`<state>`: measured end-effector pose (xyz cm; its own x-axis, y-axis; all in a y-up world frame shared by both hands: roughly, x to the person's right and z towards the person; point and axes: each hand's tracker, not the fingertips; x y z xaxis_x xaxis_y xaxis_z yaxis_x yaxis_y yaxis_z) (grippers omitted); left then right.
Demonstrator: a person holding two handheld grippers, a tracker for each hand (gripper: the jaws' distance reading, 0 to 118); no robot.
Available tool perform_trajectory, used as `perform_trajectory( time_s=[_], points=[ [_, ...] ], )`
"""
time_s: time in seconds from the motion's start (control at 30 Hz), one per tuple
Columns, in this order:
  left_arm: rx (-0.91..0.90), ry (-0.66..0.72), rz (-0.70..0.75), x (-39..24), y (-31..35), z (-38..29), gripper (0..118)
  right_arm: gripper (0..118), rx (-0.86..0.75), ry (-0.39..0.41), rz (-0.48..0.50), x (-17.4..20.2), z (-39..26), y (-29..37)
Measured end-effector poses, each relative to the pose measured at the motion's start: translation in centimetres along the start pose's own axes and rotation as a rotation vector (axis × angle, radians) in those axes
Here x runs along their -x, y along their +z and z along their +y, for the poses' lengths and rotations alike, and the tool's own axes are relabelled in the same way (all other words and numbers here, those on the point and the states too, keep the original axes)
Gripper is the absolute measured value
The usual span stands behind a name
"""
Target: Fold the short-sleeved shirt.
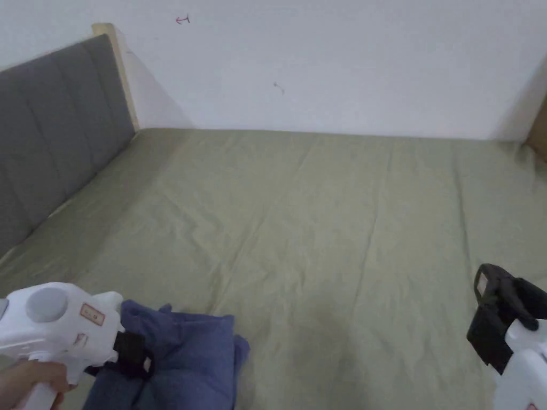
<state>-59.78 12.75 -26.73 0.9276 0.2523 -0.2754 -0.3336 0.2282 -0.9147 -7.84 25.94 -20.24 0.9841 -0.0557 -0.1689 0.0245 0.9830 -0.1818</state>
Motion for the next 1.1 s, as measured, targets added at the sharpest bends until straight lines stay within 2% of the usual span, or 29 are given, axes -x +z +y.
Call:
perform_trajectory(
  time_s=[0.2,0.27,0.33,0.37,0.4,0.43,0.47,0.5,0.57,0.63,0.73,0.87,0.9,0.93,0.97,1.0,1.07,1.1],
  points=[
    [0.016,-0.081,0.401,5.2,2.0,2.6,22,0,0.05,0.018,0.005,0.9,-0.4,-2.2],
    [-0.036,-0.192,0.56,5.3,1.9,3.0,22,0,0.067,0.024,0.009,1.0,-0.6,-2.6],
    [-0.054,-0.217,0.654,5.8,1.3,3.6,22,0,0.087,0.029,0.019,1.1,-0.8,-3.0],
    [-0.072,-0.218,0.656,5.2,1.7,3.1,31,0,0.098,0.032,0.023,1.1,-1.0,-3.2],
    [-0.09,-0.205,0.677,5.3,1.5,3.1,48,0,0.112,0.033,0.027,1.2,-1.0,-3.2],
    [-0.08,-0.201,0.7,5.2,1.3,3.0,77,0,0.126,0.027,0.035,1.1,-1.1,-3.3],
    [-0.105,-0.186,0.725,5.2,1.3,2.9,96,0,0.135,0.024,0.041,1.0,-1.2,-3.3],
    [-0.137,-0.171,0.732,5.4,1.4,2.5,102,0,0.141,0.022,0.043,0.8,-1.4,-3.3],
    [-0.276,-0.063,0.692,5.0,3.0,2.2,102,0,0.155,0.014,0.042,0.5,-1.6,-3.4],
    [-0.34,0.066,0.617,5.0,4.7,2.5,102,0,0.172,-0.024,0.045,0.1,-1.9,-3.6],
    [-0.421,0.083,0.489,3.0,6.7,1.8,102,0,0.174,-0.033,0.043,-0.5,-1.9,-3.5],
    [-0.466,-0.049,0.448,-2.1,8.1,0.3,95,0,0.15,-0.013,0.032,-1.2,-1.6,-2.9],
    [-0.494,-0.077,0.441,-3.3,8.0,-0.1,84,0,0.143,-0.013,0.029,-1.4,-1.4,-2.8],
    [-0.524,-0.101,0.414,-4.8,8.4,-0.8,51,0,0.135,-0.015,0.026,-1.8,-1.2,-2.7],
    [-0.554,-0.106,0.396,-6.0,8.6,-1.4,24,0,0.129,-0.019,0.024,-2.0,-1.0,-2.6],
    [-0.594,-0.109,0.378,-7.5,8.9,-2.1,7,0,0.123,-0.023,0.021,-2.2,-0.7,-2.5],
    [-0.686,-0.12,0.348,-10.9,9.7,-3.9,0,0,0.115,-0.022,0.017,-2.8,-0.1,-2.3],
    [-0.71,-0.145,0.351,-12.4,10.0,-4.4,0,0,0.109,-0.019,0.012,-3.1,0.2,-2.2]
  ],
)
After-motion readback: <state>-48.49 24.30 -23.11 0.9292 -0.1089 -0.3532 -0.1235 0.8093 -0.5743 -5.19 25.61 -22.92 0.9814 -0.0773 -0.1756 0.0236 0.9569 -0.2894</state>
